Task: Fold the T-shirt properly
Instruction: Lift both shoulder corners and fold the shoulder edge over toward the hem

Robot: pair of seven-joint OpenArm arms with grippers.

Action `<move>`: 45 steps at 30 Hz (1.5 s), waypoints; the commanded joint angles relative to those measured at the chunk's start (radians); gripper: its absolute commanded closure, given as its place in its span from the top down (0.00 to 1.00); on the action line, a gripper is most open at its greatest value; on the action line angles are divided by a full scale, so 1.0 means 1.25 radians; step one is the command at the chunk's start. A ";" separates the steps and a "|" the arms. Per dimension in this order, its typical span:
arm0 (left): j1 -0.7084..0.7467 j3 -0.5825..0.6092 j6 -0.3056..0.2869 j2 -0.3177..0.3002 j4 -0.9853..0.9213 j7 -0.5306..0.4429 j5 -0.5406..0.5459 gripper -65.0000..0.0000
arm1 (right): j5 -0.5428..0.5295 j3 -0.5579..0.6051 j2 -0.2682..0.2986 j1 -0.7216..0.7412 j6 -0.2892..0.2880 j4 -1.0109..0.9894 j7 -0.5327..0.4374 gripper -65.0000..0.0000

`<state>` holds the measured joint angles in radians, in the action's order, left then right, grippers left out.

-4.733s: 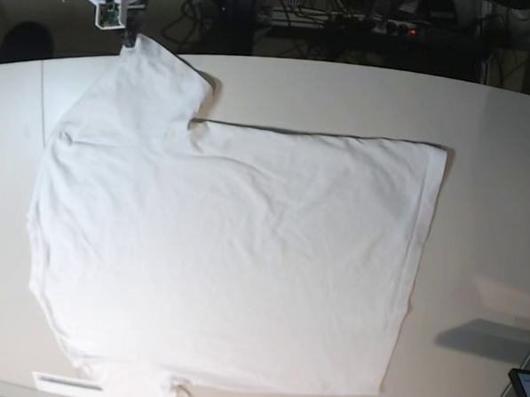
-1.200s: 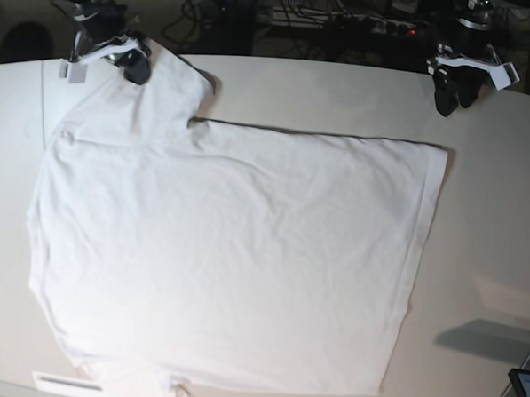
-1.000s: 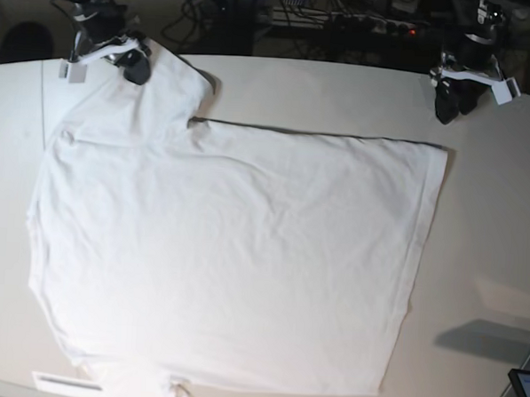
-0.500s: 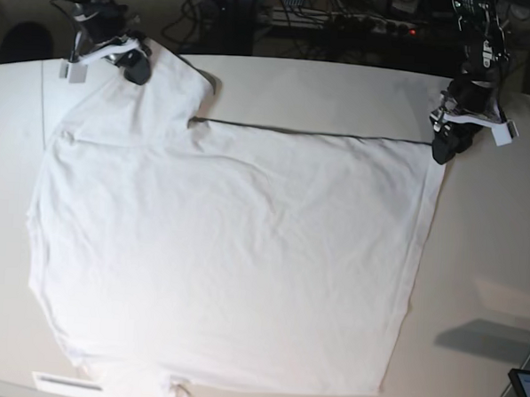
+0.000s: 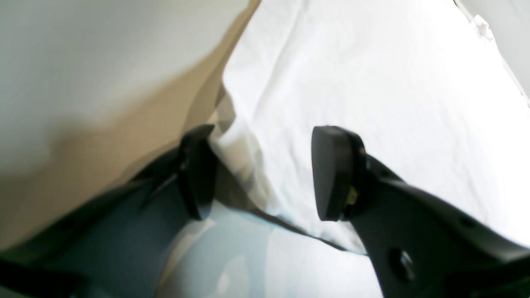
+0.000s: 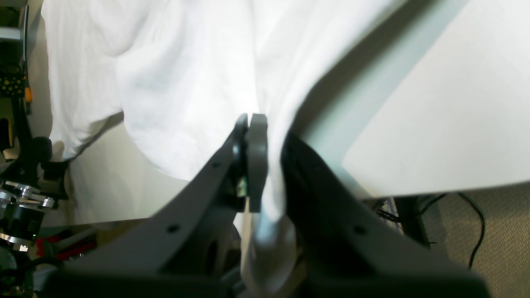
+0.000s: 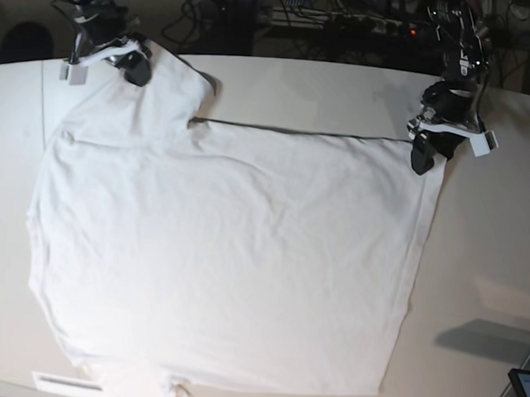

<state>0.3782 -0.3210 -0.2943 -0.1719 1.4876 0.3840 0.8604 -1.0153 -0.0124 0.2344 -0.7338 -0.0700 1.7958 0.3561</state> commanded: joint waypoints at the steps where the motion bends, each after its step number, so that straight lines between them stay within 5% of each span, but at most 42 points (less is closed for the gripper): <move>1: 0.006 0.005 0.020 0.002 -0.009 0.075 -0.029 0.54 | 0.001 -0.001 0.007 -0.005 0.003 0.007 0.002 0.01; 8: -0.025 0.039 0.020 -0.001 -0.018 0.075 -0.027 0.51 | 0.001 -0.001 0.007 -0.005 0.003 0.006 0.002 0.01; 14: -0.029 0.068 0.020 -0.001 -0.060 0.075 -0.026 0.00 | 0.001 -0.001 0.007 -0.005 0.003 0.006 0.002 0.01; 28: 0.092 0.061 0.020 -0.006 0.088 0.075 -0.025 0.00 | -0.002 -0.005 0.049 -0.037 0.004 0.118 0.002 0.01; 45: 0.223 -0.150 0.020 0.002 0.272 0.076 -0.022 0.00 | -0.003 -0.035 0.051 -0.032 0.003 0.152 0.004 0.01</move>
<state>0.6502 -0.5014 -0.2657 -0.1577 1.8091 0.5045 0.8230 -1.0119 -0.0521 0.2905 -0.7704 -0.0547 1.9617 0.3813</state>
